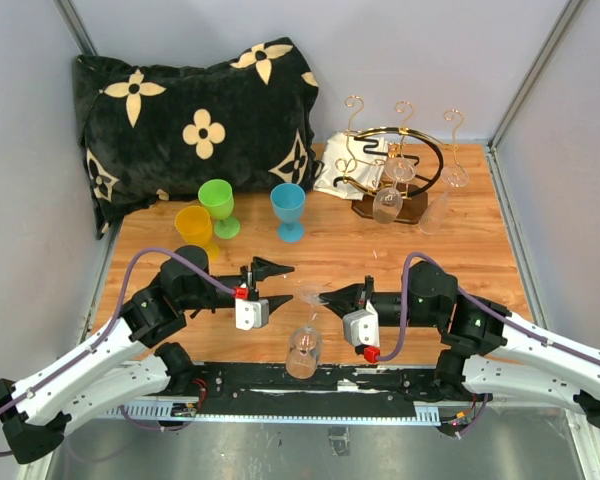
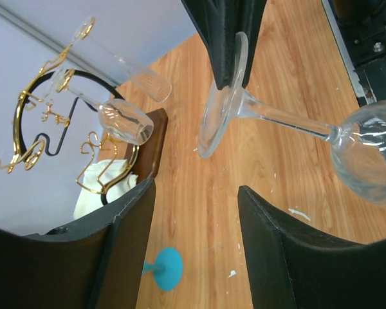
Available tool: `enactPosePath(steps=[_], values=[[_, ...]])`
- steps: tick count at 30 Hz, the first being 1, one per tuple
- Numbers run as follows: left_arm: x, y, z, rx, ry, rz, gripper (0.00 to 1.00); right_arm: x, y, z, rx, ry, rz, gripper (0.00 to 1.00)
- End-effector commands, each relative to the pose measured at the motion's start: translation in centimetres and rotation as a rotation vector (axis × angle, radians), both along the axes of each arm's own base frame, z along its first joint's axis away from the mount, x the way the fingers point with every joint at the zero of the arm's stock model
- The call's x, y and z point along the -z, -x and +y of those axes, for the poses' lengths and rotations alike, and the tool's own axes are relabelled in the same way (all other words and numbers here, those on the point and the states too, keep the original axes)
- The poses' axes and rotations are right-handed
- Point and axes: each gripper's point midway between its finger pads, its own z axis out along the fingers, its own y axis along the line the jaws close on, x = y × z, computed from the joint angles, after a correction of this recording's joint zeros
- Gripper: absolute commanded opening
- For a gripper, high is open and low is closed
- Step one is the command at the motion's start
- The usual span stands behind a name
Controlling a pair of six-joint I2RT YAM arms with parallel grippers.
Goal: Place the wine glass upside down on the wine glass rack
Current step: Turn the wine glass upside down at the wine rack.
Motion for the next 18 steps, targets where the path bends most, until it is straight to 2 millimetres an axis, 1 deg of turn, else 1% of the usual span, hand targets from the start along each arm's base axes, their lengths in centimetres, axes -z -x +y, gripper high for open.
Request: enactPosePath(steps=[1, 4, 8, 11, 13, 18], values=[[-1.7, 0.5, -0.6, 0.057, 0.015, -0.069, 0.58, -3.2, 0.7, 0.3, -0.035, -0.079, -0.047, 0.01], [-1.6, 0.5, -0.8, 0.066, 0.015, -0.067, 0.56, -3.4, 0.7, 0.4, -0.036, -0.090, -0.049, 0.01], [-1.9, 0.4, -1.1, 0.071, 0.024, -0.061, 0.50, -3.5, 1.0, 0.7, -0.056, -0.100, -0.030, 0.01], [-2.2, 0.9, -1.3, 0.098, 0.041, -0.066, 0.48, -3.5, 1.0, 0.8, -0.055, -0.104, -0.024, 0.01], [-2.3, 1.1, -1.4, 0.113, 0.047, -0.067, 0.45, -3.8, 0.7, 1.1, -0.043, -0.121, -0.021, 0.01], [-2.4, 1.7, -1.5, 0.146, 0.059, -0.066, 0.44, -4.4, 0.5, 1.9, -0.044, -0.140, -0.006, 0.02]])
